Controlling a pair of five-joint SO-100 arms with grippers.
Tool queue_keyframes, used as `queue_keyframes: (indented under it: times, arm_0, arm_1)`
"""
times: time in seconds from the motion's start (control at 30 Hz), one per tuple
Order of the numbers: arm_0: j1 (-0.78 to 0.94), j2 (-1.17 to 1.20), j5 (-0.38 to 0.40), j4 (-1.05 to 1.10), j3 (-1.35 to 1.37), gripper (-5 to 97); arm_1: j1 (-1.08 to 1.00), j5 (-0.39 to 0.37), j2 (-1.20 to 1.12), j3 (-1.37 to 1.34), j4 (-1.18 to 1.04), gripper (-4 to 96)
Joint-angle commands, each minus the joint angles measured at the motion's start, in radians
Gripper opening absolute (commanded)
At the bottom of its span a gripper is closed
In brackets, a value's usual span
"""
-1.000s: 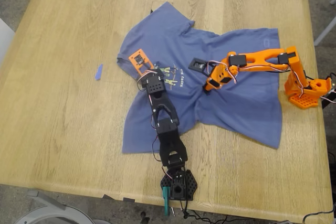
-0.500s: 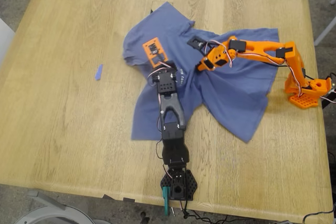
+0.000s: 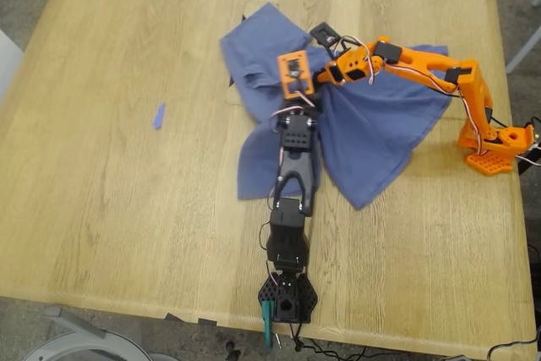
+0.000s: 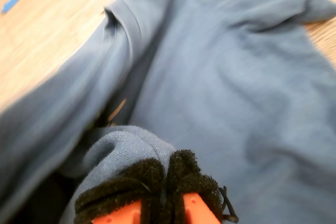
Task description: Fold a T-shirt
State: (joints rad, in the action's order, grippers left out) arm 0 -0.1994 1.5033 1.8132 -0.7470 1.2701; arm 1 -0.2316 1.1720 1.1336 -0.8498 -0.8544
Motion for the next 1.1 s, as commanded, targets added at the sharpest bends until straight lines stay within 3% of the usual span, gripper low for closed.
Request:
queue_keyframes:
  times: [0.0,0.4,0.63,0.83,1.07]
  arm_0:
    - [-0.097,0.209,-0.011,0.064,-0.118,0]
    - [-0.347,0.206,-0.011,0.186,-0.017,0]
    - [-0.436,0.19,-0.003,0.318,0.186,0]
    - [-0.422,0.066,0.006,0.511,0.359,0]
    - [-0.368,-0.169,0.008,0.623,0.23,0]
  arm_1:
    - [-0.04,0.003,0.009,0.063,0.032,0.3]
    - [-0.169,0.002,-0.041,0.02,0.161,0.4]
    - [-0.189,-0.008,-0.043,-0.061,0.23,0.5]
    - [-0.192,-0.009,-0.038,-0.081,0.233,0.6]
    - [-0.192,-0.009,-0.021,-0.126,0.236,0.6]
